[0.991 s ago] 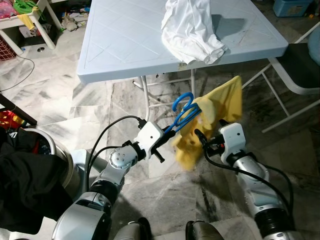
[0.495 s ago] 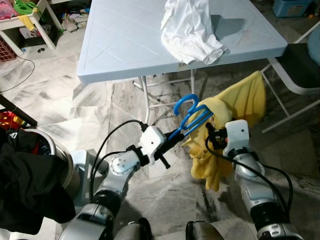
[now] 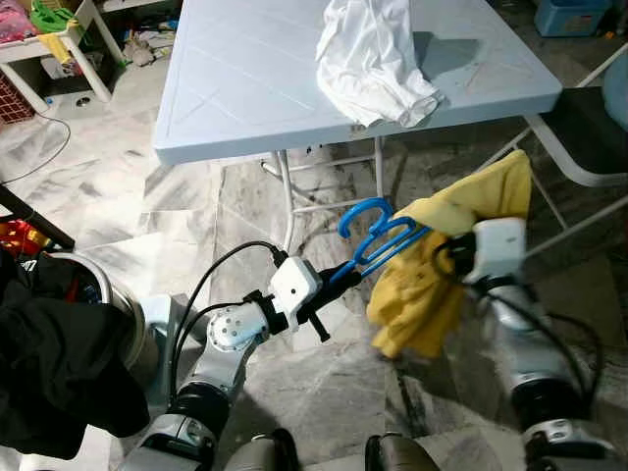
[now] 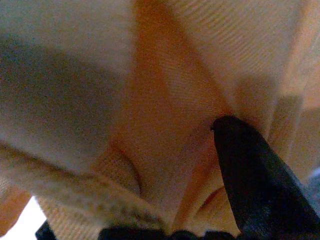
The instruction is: Hang hanger
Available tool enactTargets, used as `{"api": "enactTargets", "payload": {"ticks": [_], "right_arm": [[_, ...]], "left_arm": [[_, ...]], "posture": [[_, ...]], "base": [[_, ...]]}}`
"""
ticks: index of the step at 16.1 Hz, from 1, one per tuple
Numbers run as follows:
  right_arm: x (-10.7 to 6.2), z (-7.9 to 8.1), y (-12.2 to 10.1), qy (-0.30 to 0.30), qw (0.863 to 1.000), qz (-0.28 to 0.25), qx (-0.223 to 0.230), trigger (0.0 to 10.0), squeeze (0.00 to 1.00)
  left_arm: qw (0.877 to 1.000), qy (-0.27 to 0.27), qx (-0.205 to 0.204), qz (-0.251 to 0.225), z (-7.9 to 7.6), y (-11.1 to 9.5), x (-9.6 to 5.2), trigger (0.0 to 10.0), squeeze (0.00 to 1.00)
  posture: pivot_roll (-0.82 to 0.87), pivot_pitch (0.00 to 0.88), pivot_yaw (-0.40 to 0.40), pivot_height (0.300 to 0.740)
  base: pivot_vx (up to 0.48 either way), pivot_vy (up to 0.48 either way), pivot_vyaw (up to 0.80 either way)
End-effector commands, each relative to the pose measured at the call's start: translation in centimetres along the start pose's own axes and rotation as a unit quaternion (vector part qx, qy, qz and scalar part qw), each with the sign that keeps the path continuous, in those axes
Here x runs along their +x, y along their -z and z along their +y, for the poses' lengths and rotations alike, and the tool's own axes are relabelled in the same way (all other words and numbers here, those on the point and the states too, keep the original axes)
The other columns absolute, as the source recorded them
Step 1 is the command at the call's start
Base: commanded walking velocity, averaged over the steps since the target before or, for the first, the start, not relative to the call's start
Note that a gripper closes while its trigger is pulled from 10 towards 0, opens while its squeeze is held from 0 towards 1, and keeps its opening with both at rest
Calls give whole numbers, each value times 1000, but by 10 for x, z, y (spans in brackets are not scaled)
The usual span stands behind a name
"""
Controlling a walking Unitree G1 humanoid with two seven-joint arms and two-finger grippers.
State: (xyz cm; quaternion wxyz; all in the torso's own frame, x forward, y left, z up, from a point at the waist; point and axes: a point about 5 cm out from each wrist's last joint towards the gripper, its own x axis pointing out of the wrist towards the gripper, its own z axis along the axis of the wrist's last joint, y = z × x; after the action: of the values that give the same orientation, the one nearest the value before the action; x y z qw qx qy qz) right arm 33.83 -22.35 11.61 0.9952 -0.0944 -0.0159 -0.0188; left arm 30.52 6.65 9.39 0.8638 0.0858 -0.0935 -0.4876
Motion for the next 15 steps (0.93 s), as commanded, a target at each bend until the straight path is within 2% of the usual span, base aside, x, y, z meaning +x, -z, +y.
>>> {"api": "enactTargets", "payload": {"ticks": [1,5,8,15], "right_arm": [[1,-6,-8,8,1000,-19,5,0,0],[0,-11,-17,13,999,-37,8,0,0],[-1,-7,-21,-15,999,-42,7,0,0],[-1,-5,-27,-29,998,-45,22,0,0]], "left_arm": [[1000,-7,13,8,3,1,-5,0,0],[999,-30,25,27,9,3,-6,0,0],[997,-45,38,49,12,7,-6,0,0],[992,-61,51,93,14,18,-11,0,0]], "posture": [[-150,147,104,740],[-157,145,102,740],[-163,144,102,740],[-166,150,100,740]], "base": [[0,0,0],[0,0,0],[0,0,0],[0,0,0]]}}
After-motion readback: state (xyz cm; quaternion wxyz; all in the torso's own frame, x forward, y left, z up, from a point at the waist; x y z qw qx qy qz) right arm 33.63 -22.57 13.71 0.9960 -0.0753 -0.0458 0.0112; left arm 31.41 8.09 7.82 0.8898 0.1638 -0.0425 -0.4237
